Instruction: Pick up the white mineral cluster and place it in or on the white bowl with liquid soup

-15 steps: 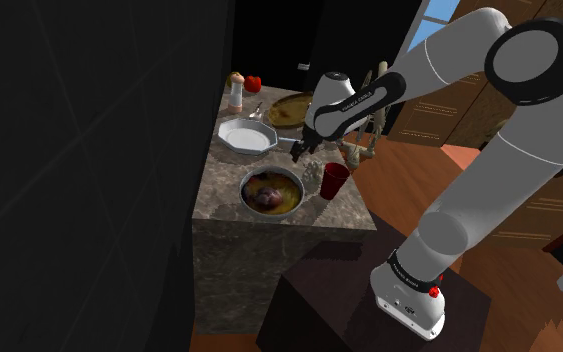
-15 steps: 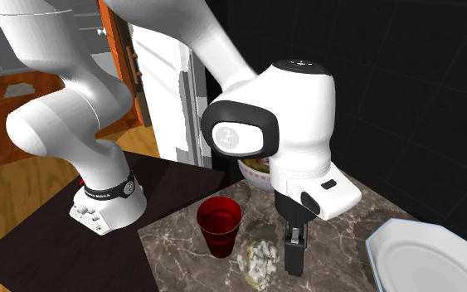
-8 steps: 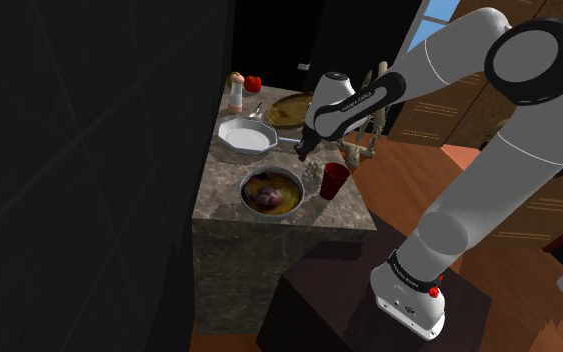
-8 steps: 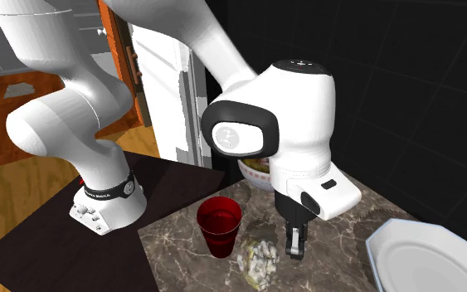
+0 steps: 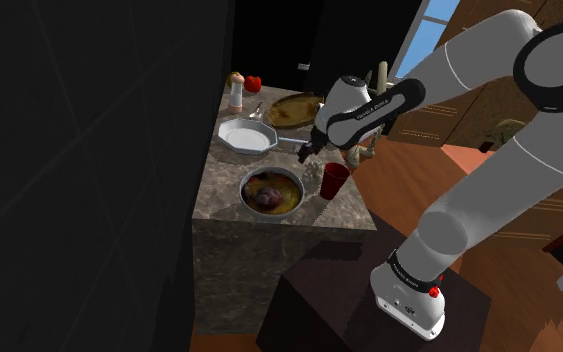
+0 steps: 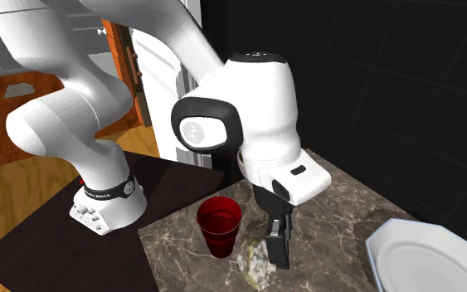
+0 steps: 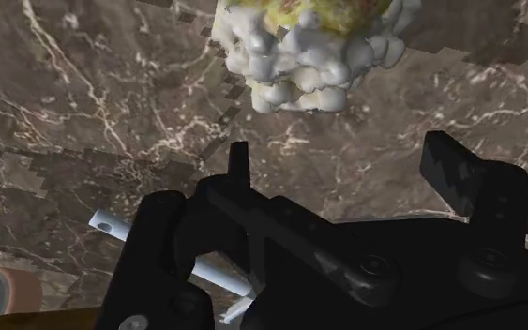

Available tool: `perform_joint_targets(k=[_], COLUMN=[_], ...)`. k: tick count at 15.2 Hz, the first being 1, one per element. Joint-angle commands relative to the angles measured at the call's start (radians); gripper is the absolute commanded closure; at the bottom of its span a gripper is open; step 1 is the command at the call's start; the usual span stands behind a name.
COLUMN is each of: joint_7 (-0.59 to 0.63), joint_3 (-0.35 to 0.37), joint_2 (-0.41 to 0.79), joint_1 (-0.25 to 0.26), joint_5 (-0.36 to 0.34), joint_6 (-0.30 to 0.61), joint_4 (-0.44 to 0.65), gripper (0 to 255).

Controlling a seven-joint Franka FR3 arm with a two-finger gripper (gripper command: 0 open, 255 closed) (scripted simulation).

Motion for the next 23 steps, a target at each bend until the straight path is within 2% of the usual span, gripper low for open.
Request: perform_joint_targets(k=[1, 4, 8, 12, 19, 20, 23], joint_7=[-0.045, -0.131, -0.114, -0.097, -0.098, -0.098, -0.096], joint_3=[-0.023, -0.091, -0.062, -0.001, -0.001, 0.000, 0.007], joint_2=[-0.114, -0.265, -0.160, -0.068, -0.068, -0.068, -0.065], joint_1=[-0.009, -0.010, -0.044, -0.109, -0.109, -0.109, -0.115], joint_5=[-0.012, -0.035, -0.052, -0.067, -0.066, -0.066, -0.066], joint_6=[0.133, 0.317, 0.400, 0.469, 0.469, 0.469, 0.472], joint_4=[-0.143, -0.337, -0.313, -0.287, -0.288, -0.288, -0.287], gripper=[0, 0, 0, 0, 0, 255, 255])
